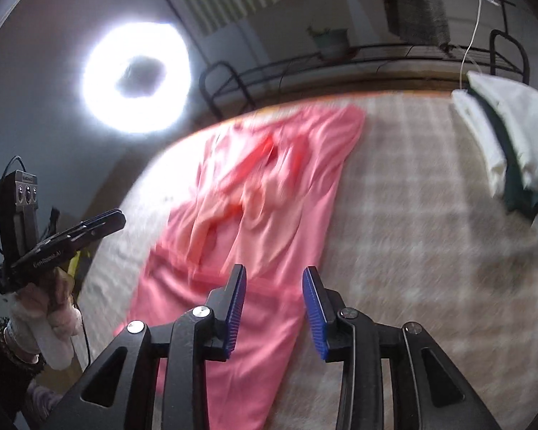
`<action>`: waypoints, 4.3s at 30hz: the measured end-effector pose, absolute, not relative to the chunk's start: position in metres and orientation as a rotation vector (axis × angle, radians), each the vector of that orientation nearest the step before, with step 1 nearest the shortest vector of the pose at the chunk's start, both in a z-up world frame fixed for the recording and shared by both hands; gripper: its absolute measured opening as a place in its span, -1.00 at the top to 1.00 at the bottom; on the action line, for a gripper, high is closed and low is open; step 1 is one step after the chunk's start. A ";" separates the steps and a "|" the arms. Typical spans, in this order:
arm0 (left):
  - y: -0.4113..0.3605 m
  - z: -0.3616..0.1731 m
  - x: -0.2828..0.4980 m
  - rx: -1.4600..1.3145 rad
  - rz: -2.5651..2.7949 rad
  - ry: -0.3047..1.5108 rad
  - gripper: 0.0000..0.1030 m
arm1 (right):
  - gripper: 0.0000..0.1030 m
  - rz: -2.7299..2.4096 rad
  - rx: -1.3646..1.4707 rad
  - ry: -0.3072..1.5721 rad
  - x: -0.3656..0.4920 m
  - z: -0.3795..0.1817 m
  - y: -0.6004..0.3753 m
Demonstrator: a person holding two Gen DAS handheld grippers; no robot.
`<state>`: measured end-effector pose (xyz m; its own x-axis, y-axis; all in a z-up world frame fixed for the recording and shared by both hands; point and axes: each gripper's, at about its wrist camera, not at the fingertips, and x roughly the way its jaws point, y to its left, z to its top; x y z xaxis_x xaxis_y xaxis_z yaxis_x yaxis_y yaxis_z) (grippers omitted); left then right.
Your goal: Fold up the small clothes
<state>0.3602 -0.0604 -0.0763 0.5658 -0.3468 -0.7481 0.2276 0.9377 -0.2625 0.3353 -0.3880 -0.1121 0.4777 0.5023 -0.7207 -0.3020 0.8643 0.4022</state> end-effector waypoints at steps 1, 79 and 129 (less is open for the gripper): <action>-0.065 -0.075 0.370 -0.140 -0.349 0.916 0.21 | 0.33 0.492 0.242 0.943 0.341 -0.109 -0.393; -0.004 -0.182 0.566 -0.194 -0.259 0.979 0.23 | 0.28 0.544 0.404 0.979 0.576 -0.178 -0.385; -0.013 -0.109 0.254 0.019 -0.353 0.856 0.95 | 0.98 0.624 -0.098 0.848 0.270 -0.095 -0.332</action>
<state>0.2535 -0.0125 -0.1086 0.6007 -0.2973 -0.7422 0.3127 0.9417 -0.1242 0.2704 -0.3315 -0.0945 0.4955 0.4766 -0.7262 -0.5521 0.8182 0.1603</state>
